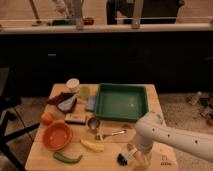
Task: Place brush in red bowl
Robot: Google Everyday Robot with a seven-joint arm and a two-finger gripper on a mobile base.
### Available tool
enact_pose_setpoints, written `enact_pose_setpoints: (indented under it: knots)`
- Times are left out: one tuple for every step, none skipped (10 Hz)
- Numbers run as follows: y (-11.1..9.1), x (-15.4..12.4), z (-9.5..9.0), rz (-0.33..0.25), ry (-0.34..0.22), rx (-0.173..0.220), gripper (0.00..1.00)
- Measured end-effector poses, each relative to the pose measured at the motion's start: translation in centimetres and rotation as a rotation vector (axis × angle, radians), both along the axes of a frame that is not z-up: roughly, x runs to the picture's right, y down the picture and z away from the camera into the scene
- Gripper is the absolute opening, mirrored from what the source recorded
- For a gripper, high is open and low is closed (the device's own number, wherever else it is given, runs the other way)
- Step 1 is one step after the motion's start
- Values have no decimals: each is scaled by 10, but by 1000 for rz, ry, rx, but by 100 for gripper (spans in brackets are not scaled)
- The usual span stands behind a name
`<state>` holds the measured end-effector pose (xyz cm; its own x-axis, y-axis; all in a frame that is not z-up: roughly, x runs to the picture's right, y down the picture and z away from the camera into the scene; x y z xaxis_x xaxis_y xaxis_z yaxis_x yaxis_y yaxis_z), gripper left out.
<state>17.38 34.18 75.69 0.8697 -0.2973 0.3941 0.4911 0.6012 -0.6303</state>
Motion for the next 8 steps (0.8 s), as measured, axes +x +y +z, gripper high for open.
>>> enact_pose_setpoints:
  knots:
    - [0,-1,0,5,-1,7,80]
    - [1,-1,1,11,0,17,80]
    - [1,0,0,18,2,31,80]
    - [1,0,0,24,4,42,80]
    - [1,1,-1,30,8,51,80]
    - [1,0,0,33,9,60,80]
    - [1,-1,0,33,10,66,80]
    - [2,-1,0,33,13,70,80]
